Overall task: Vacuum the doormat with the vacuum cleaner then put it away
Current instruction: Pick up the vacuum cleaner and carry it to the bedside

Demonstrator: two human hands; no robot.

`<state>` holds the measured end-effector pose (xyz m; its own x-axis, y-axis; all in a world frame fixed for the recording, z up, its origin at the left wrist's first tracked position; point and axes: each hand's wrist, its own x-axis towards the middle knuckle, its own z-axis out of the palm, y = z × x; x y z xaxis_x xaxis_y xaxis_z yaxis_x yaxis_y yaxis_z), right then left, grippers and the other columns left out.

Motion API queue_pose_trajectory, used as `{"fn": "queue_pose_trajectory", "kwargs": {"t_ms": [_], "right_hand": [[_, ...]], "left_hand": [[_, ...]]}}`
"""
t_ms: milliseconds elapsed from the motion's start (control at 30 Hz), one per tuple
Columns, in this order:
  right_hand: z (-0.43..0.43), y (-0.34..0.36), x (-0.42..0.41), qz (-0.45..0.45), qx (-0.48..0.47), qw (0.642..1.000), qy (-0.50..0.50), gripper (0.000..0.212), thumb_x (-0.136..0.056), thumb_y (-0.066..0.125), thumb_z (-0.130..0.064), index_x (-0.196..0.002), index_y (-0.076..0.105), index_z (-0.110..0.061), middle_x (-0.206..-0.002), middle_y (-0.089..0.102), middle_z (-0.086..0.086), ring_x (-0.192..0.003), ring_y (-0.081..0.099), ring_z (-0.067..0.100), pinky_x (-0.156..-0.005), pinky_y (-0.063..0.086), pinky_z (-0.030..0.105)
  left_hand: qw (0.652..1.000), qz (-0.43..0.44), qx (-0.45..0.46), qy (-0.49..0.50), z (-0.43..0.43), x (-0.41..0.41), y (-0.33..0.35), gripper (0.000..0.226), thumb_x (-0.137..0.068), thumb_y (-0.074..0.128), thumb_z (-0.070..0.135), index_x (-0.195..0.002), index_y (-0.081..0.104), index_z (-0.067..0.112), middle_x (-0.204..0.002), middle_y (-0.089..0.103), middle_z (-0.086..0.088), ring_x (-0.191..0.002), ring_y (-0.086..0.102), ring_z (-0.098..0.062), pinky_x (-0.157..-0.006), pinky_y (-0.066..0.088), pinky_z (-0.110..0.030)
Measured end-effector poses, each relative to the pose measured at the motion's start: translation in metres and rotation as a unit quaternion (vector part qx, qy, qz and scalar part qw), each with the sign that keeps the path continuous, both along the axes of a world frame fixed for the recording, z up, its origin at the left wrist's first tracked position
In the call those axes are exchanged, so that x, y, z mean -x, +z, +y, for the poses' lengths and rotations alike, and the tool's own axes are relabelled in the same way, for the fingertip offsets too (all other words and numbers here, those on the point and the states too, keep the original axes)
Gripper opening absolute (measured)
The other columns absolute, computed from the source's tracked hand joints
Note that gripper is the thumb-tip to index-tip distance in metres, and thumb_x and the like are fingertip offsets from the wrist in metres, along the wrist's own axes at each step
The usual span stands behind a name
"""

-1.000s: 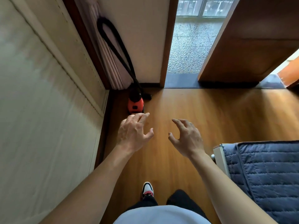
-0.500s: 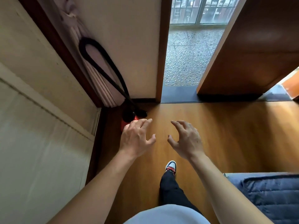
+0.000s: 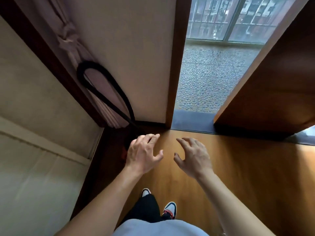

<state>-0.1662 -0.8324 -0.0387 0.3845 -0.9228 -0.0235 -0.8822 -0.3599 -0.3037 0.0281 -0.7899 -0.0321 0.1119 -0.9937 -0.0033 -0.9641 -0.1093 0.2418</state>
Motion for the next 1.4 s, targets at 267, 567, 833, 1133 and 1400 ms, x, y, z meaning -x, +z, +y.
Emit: {"fn": "queue_pose_trajectory", "kwargs": {"t_ms": [267,567,833,1133,1400], "right_hand": [[-0.089,-0.018,-0.042,0.004,-0.009,0.998,0.061,0.061,-0.086,0.056,-0.055,-0.141,0.055,-0.029,-0.139,0.061,0.000,-0.128,0.057,0.024,-0.105,0.047,0.044],[-0.238,-0.026,-0.120,0.046,-0.037,0.986,0.157,0.061,-0.091,0.056,-0.053,-0.147,0.048,-0.031,-0.144,0.055,-0.002,-0.132,0.051,0.024,-0.109,0.042,0.043],[-0.315,-0.029,-0.208,0.020,-0.038,0.964,0.262,0.066,-0.087,0.040,-0.057,-0.142,0.055,-0.024,-0.138,0.060,0.004,-0.126,0.055,0.029,-0.101,0.047,0.045],[-0.339,-0.047,-0.257,-0.013,-0.070,0.924,0.375,0.066,-0.082,0.044,-0.053,-0.137,0.060,-0.021,-0.130,0.065,0.005,-0.117,0.060,0.031,-0.095,0.052,0.044],[-0.360,-0.074,-0.257,-0.043,-0.092,0.886,0.452,0.060,-0.080,0.056,-0.044,-0.132,0.063,-0.015,-0.124,0.067,0.010,-0.111,0.064,0.035,-0.092,0.055,0.049]], "left_hand": [[0.999,0.001,-0.015,0.046,-0.072,-0.037,-0.020,0.063,-0.085,0.046,0.056,-0.141,0.052,0.026,-0.134,0.060,0.005,-0.120,0.056,-0.018,-0.096,0.049,-0.037],[0.989,0.032,-0.010,0.146,-0.176,-0.114,-0.035,0.065,-0.085,0.046,0.054,-0.143,0.050,0.025,-0.137,0.058,0.005,-0.124,0.053,-0.018,-0.099,0.047,-0.038],[0.965,0.035,-0.017,0.260,-0.200,-0.179,-0.041,0.064,-0.083,0.047,0.056,-0.139,0.054,0.024,-0.131,0.063,0.004,-0.118,0.057,-0.018,-0.093,0.050,-0.038],[0.915,0.033,-0.037,0.401,-0.175,-0.173,-0.046,0.064,-0.082,0.048,0.056,-0.136,0.057,0.024,-0.131,0.064,0.004,-0.117,0.061,-0.018,-0.090,0.053,-0.037],[0.855,0.071,-0.044,0.511,-0.167,-0.133,-0.067,0.064,-0.083,0.045,0.055,-0.135,0.058,0.020,-0.128,0.065,0.000,-0.115,0.060,-0.023,-0.095,0.051,-0.043]]}}
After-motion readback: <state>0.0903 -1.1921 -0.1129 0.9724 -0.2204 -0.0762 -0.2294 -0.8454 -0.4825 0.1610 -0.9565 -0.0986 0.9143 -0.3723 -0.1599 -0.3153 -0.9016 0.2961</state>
